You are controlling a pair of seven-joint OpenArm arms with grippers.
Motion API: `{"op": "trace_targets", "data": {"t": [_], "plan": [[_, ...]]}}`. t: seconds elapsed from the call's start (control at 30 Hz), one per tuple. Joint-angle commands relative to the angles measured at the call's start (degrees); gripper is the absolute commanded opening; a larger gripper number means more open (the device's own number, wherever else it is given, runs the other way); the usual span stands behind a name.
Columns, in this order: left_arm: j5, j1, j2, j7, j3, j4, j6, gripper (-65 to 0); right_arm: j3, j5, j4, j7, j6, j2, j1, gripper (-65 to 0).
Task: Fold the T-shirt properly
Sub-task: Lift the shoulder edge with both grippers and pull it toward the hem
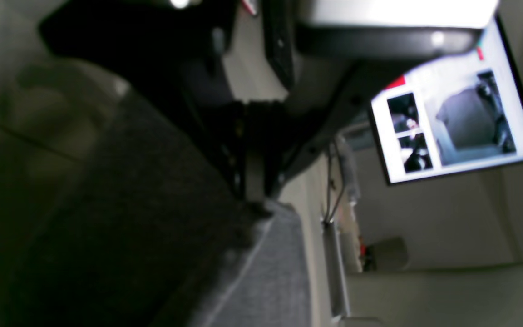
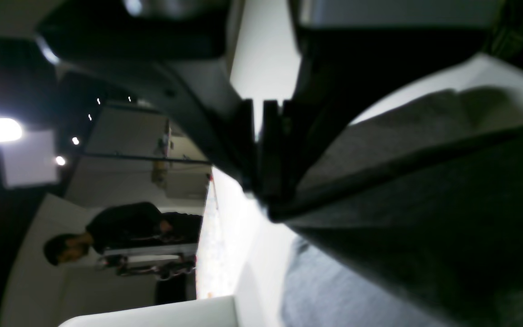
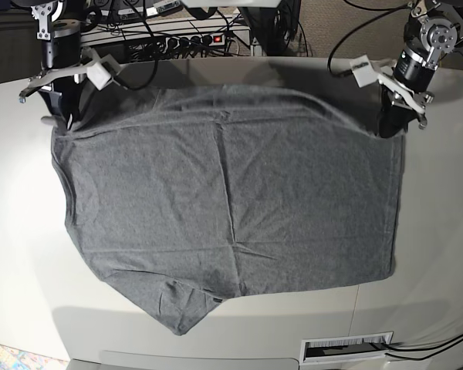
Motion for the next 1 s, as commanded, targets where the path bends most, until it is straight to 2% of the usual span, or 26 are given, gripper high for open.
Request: {"op": "trace_targets", "data": {"t": [0.0, 0.17, 0.27, 0.47, 0.7, 0.97], "plan": [[-0.3, -1.2, -0.5, 0.0, -0.5, 0.7, 1.3, -65.0, 0.4, -0.6, 0.9, 0.9, -1.2, 0.5, 0.9, -65.0], [-4.1, -5.1, 2.0, -1.2, -0.5, -0.7, 1.3, -65.0, 0.4, 2.6, -1.7, 2.6, -1.1, 0.5, 5.5, -65.0], [-5.7, -6.9, 4.0, -2.8, -0.5, -2.2, 1.3, -65.0, 0.3, 3.8, -4.3, 3.9, 0.2, 0.5, 8.5, -65.0], [-9.3, -11.1, 9.4, -4.5, -0.5, -7.1, 1.2, -65.0, -1.8, 5.6, -8.9, 5.5, 0.3, 0.5, 15.6, -65.0], [-9.7, -14.9, 15.7, -6.0, -0.5, -13.5, 1.1, -65.0, -6.7, 7.1, -13.2, 6.6, 0.3, 0.5, 26.4, -65.0], [-9.7, -19.7, 18.1, -6.6, -0.5, -19.1, 1.1, -65.0, -14.3, 7.1, -24.5, 6.5, 0.3, 0.5, 38.6, -65.0]]}}
